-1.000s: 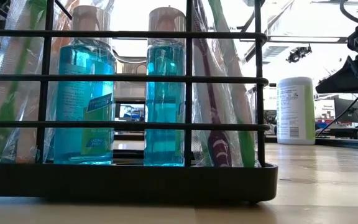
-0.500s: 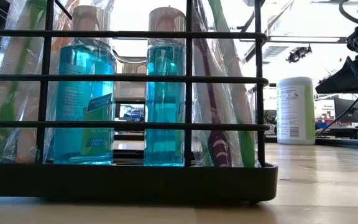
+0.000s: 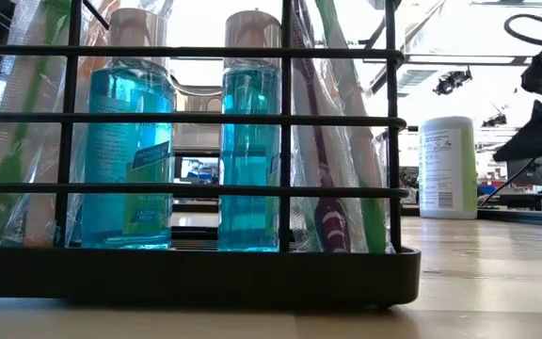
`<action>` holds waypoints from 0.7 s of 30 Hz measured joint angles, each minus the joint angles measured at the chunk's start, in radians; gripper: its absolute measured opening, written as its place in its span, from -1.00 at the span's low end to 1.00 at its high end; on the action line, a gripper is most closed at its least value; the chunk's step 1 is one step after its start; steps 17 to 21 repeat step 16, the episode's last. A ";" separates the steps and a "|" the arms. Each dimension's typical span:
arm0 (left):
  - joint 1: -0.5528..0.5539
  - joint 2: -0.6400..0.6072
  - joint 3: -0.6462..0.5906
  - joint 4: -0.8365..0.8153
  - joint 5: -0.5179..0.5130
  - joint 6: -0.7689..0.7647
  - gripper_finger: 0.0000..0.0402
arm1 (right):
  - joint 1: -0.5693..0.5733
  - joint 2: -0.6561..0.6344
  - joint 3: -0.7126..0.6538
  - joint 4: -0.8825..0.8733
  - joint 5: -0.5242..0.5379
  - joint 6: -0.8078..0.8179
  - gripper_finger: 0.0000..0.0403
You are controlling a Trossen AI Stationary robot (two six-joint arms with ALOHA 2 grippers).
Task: Pick & Place toothbrushing station
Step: Return to Home Position
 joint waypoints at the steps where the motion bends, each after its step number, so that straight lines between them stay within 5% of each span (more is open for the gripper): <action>1: 0.000 0.000 0.000 0.000 0.000 0.000 -0.96 | 0.000 0.000 -0.001 -0.001 -0.037 0.000 -0.88; 9: 0.000 0.000 0.000 0.000 0.001 0.000 -0.96 | 0.004 0.000 -0.007 0.121 -0.047 -0.250 -0.88; 16: 0.000 0.000 0.000 0.000 0.001 0.000 -0.96 | 0.048 0.000 -0.007 0.541 -0.132 -0.886 -0.88; 21: 0.000 0.000 0.000 0.000 0.001 0.000 -0.96 | 0.048 0.000 -0.007 0.541 -0.132 -0.886 -0.88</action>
